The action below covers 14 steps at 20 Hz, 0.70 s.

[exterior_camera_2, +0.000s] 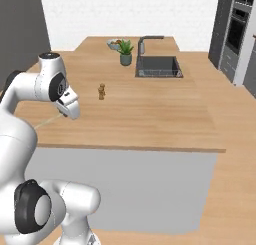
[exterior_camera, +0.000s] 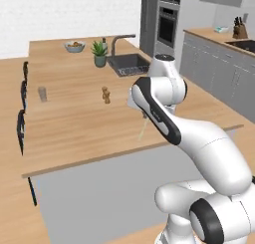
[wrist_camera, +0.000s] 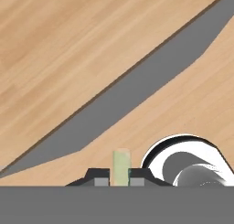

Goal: Take a straw from the drawer in front and place it inside the glass cup on the dining counter.

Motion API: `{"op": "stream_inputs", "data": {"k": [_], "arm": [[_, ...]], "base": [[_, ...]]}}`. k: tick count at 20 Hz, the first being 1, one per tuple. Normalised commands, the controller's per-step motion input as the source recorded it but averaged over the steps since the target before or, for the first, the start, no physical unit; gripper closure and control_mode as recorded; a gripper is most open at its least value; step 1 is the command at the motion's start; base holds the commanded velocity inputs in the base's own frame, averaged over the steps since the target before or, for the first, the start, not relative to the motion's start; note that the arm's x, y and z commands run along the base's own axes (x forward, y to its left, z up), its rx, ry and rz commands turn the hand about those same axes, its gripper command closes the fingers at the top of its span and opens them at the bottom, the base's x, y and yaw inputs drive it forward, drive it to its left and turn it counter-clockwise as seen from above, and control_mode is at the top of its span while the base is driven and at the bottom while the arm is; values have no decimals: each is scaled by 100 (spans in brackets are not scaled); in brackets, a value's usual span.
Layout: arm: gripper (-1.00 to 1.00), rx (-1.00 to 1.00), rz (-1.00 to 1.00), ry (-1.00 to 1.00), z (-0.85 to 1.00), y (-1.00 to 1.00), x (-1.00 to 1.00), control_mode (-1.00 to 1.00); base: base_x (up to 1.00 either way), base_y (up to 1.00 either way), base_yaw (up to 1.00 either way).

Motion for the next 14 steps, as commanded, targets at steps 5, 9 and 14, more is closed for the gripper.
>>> {"op": "stream_inputs", "data": {"k": [5,9,14], "arm": [[100,0,0,0,0,0,0,100],[100,0,0,0,0,0,0,100],[100,0,0,0,0,0,0,100]], "base": [[0,100,-26],[1,100,-32],[9,100,-38]]}}
